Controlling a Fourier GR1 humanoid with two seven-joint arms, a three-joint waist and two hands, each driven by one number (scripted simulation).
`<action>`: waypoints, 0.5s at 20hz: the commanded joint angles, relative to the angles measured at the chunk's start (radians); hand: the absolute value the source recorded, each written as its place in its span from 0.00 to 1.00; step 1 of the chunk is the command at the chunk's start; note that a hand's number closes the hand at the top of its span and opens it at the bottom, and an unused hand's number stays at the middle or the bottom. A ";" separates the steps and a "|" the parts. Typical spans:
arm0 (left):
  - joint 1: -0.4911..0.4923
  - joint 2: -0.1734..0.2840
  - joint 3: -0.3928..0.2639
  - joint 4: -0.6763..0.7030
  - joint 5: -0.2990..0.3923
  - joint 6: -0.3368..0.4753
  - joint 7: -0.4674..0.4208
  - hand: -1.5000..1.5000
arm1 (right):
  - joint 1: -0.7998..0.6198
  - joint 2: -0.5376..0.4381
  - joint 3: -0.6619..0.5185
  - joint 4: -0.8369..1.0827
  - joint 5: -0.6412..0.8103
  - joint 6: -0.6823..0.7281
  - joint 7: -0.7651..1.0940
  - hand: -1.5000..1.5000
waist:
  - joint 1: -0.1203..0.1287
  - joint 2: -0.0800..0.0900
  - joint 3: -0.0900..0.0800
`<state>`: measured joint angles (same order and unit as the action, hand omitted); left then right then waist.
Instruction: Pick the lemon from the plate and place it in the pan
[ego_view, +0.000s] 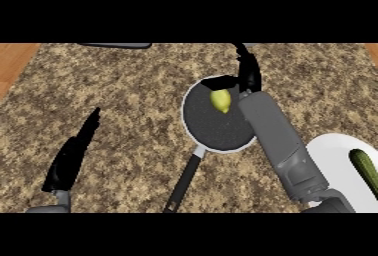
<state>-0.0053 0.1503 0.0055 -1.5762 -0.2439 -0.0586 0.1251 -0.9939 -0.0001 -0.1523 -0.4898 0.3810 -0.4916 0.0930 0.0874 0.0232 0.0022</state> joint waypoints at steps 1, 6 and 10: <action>0.026 0.007 0.006 -0.031 0.004 -0.004 0.010 0.50 | 0.017 0.000 -0.067 0.013 -0.079 -0.151 -0.124 0.00 | -0.017 -0.004 0.000; 0.055 0.006 0.038 -0.004 0.015 0.012 -0.013 0.50 | 0.034 -0.015 -0.169 0.014 -0.136 -0.241 -0.175 0.00 | -0.050 -0.009 -0.001; 0.092 0.018 0.055 -0.055 0.021 0.007 0.013 0.50 | 0.128 -0.071 -0.186 -0.108 -0.191 -0.152 -0.210 0.00 | -0.086 -0.026 -0.002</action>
<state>0.0489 0.1615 0.0438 -1.6078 -0.2287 -0.0528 0.1346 -0.9337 -0.0460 -0.3121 -0.5211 0.2336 -0.6608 -0.0717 0.0276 0.0076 0.0010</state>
